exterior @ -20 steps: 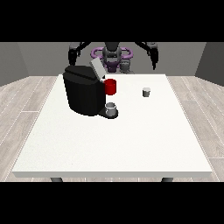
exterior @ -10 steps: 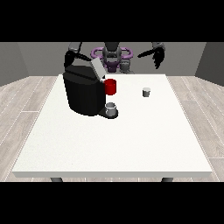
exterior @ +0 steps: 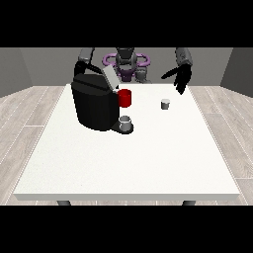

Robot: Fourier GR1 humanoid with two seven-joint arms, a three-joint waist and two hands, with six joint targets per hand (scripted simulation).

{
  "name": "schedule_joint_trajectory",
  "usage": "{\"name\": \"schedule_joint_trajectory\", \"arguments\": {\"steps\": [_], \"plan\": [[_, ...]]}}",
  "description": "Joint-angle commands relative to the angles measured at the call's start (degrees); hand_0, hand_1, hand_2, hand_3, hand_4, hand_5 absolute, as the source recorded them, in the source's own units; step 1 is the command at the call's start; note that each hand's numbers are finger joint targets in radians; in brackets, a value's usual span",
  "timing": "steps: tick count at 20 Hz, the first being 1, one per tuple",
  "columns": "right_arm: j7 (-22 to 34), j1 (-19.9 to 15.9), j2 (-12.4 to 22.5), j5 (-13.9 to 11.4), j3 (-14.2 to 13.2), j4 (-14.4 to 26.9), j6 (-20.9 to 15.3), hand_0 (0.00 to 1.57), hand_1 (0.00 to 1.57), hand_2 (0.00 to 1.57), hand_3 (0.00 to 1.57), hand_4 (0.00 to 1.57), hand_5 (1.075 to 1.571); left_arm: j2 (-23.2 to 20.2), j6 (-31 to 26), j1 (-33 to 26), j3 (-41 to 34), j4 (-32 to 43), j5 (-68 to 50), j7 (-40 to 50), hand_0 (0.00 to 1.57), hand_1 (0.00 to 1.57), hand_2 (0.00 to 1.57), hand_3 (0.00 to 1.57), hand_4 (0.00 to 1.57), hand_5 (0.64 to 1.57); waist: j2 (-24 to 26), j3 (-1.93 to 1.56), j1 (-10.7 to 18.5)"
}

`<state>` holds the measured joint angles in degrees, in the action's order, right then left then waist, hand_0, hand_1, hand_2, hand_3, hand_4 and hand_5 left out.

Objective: Insert the coffee pod into the coffee machine and close the lid

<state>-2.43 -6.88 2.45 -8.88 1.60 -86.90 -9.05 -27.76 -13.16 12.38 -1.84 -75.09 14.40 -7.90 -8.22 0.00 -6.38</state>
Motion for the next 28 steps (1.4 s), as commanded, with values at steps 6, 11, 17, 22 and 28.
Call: {"name": "schedule_joint_trajectory", "arguments": {"steps": [6, 11, 17, 22, 28], "plan": [[1.8, -3.0, 0.2, -1.1, 0.9, 3.0, 0.5, 0.00, 0.00, 0.00, 0.00, 0.00, 1.571, 0.4, 0.4, 8.2, 2.2, 11.4, 7.9, 2.0, 0.00, 0.00, 0.00, 0.00, 0.00, 1.571, -3.5, 0.00, -2.6], [-0.5, -5.1, -1.6, 0.3, -0.5, 5.7, -0.5, 0.00, 0.00, 0.00, 0.00, 0.00, 1.571, -0.7, 2.9, 9.7, 2.2, 17.8, 12.3, -5.8, 0.00, 0.00, 0.00, 0.00, 0.00, 1.571, -6.2, 0.00, -0.3], [2.4, -5.6, -1.2, -0.1, 0.8, 7.6, 0.3, 0.00, 0.00, 0.00, 0.00, 0.00, 1.571, 3.2, 9.6, 13.3, 2.8, 23.5, 17.8, -6.3, 0.95, 0.95, 0.97, 0.66, 0.00, 1.571, -2.8, 0.01, -0.5], [5.2, -6.6, -2.4, -2.8, 4.1, 6.7, -2.4, 0.00, 0.00, 0.00, 0.00, 0.00, 1.571, 2.6, 14.5, 15.9, 4.6, 27.4, 23.5, -9.6, 1.07, 1.07, 1.13, 0.93, 0.46, 1.571, -4.2, 0.03, -1.8], [-0.9, -7.7, -0.6, 1.9, -0.9, 13.9, 1.8, 0.00, 0.00, 0.00, 0.00, 0.00, 1.571, 3.5, 11.1, 16.7, 10.4, 27.0, 30.9, -2.8, 0.83, 0.83, 1.00, 0.86, 0.34, 1.571, -2.6, -0.03, -0.9]]}}
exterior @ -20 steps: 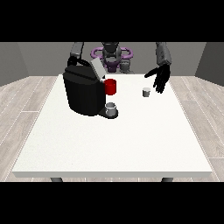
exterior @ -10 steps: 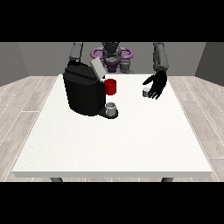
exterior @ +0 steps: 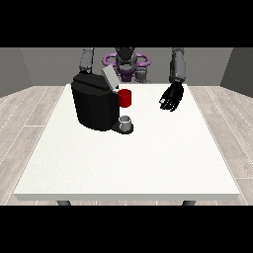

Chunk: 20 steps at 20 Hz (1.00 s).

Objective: Insert the coffee pod into the coffee machine and close the lid

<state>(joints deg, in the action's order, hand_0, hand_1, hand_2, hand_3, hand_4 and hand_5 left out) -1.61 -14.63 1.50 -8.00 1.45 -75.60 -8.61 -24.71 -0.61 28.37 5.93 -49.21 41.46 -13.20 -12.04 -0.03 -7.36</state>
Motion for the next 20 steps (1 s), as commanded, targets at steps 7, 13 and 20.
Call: {"name": "schedule_joint_trajectory", "arguments": {"steps": [7, 13, 20], "plan": [[-1.8, -0.2, -0.7, 0.1, -0.3, 2.6, 0.2, 0.00, 0.00, 0.00, 0.00, 0.00, 1.571, 1.3, 1.0, 2.1, 2.7, 8.9, 8.8, 0.1, 0.73, 0.73, 0.96, 0.85, 0.39, 1.571, 0.4, 0.04, -0.6], [3.7, 0.5, 0.9, -2.8, -0.2, 2.7, -1.5, 0.00, 0.00, 0.00, 0.00, 0.00, 1.571, 0.7, 0.0, 3.1, 1.1, 11.5, 9.4, -4.3, 1.12, 1.12, 1.20, 1.09, 0.39, 1.571, 3.9, 0.05, 0.1], [-0.2, 0.9, 1.1, -3.1, -2.0, 7.9, -3.0, 0.00, 0.00, 0.00, 0.00, 0.00, 1.571, 1.9, -8.1, 7.8, -3.2, 7.7, 2.7, -8.4, 1.45, 1.45, 1.44, 1.36, 0.52, 1.571, 5.6, 0.03, 2.2]]}}
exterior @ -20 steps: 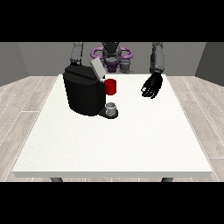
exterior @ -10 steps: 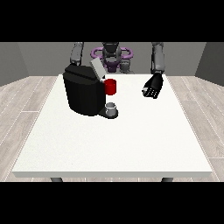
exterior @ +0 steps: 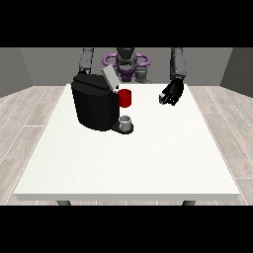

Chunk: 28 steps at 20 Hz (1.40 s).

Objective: Insert the coffee pod into the coffee machine and close the lid

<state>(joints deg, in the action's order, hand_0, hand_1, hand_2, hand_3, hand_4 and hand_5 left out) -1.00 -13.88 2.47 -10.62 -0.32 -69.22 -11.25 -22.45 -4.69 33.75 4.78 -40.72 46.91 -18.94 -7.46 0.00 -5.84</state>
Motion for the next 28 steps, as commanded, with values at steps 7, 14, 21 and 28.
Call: {"name": "schedule_joint_trajectory", "arguments": {"steps": [7, 14, 21, 28], "plan": [[-5.1, -1.5, 2.1, 1.2, -4.1, 8.7, 0.1, 0.00, 0.00, 0.00, 0.00, 0.00, 1.571, 4.3, -13.4, 5.4, 0.5, -6.4, -1.8, 5.5, 1.37, 1.37, 1.38, 1.33, 0.50, 1.571, 5.5, -0.03, 3.4], [-2.8, -0.3, -1.7, -0.7, 1.2, 3.8, 0.4, 0.00, 0.00, 0.00, 0.00, 0.00, 1.571, 4.5, -14.4, 11.4, -2.8, -5.2, -2.2, 8.6, 1.42, 1.42, 1.40, 1.34, 0.56, 1.571, 4.9, 0.00, -2.2], [-3.1, -2.8, -0.4, 0.8, 0.1, 2.5, 2.5, 0.00, 0.00, 0.00, 0.00, 0.00, 1.571, 5.6, -19.1, 20.0, -6.8, -5.4, -5.3, 14.1, 1.38, 1.38, 1.40, 1.38, 0.52, 1.571, 4.5, -0.02, -4.7], [1.9, -7.9, 0.3, 1.4, -0.4, -1.9, 2.7, 0.00, 0.00, 0.00, 0.00, 0.00, 1.571, -0.2, -21.2, 29.2, -11.5, -2.3, -6.5, 16.6, 1.27, 1.27, 1.30, 1.27, 0.49, 1.571, -0.1, 0.00, -8.9]]}}
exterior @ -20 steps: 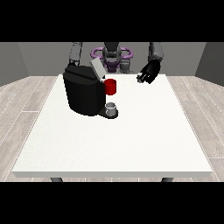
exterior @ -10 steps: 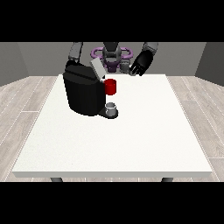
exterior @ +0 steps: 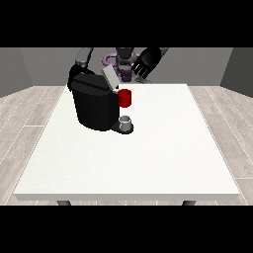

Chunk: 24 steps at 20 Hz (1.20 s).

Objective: Insert the coffee pod into the coffee machine and close the lid

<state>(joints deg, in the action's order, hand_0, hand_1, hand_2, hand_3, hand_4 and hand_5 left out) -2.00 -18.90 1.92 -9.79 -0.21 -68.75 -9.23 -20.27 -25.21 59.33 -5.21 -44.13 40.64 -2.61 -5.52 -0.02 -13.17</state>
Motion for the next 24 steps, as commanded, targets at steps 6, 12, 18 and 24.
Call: {"name": "schedule_joint_trajectory", "arguments": {"steps": [6, 12, 18, 24], "plan": [[2.1, -4.3, 0.6, 0.1, -1.0, -2.7, -0.6, 0.00, 0.00, 0.00, 0.00, 0.26, 1.571, -3.8, -1.3, 9.0, -2.1, 2.2, 0.5, 2.8, 1.23, 1.23, 1.28, 1.25, 0.48, 1.571, -5.4, 0.00, -2.8], [2.7, -7.8, 2.7, 0.3, -2.9, -3.5, -0.8, 0.00, 0.00, 0.00, 0.00, 0.00, 1.571, -6.7, -2.4, 12.3, -3.2, 3.5, 0.1, -0.2, 1.29, 1.29, 1.32, 1.26, 0.48, 1.571, -9.8, 0.00, -3.4], [3.2, -8.8, 1.8, -1.5, -2.5, -2.9, -3.4, 0.00, 0.00, 0.00, 0.00, 0.00, 1.571, -5.5, -1.0, 11.9, -1.3, 4.0, 1.8, -1.9, 1.19, 1.19, 1.26, 1.22, 0.46, 1.571, -12.0, 0.01, -2.1], [4.6, -7.6, 2.3, -0.2, -3.5, -2.6, -2.4, 0.00, 0.00, 0.00, 0.00, 0.15, 1.571, -3.3, -1.9, 11.6, -0.9, 5.0, 1.7, -0.9, 1.24, 1.24, 1.29, 1.22, 0.43, 1.571, -8.9, 0.00, -2.1]]}}
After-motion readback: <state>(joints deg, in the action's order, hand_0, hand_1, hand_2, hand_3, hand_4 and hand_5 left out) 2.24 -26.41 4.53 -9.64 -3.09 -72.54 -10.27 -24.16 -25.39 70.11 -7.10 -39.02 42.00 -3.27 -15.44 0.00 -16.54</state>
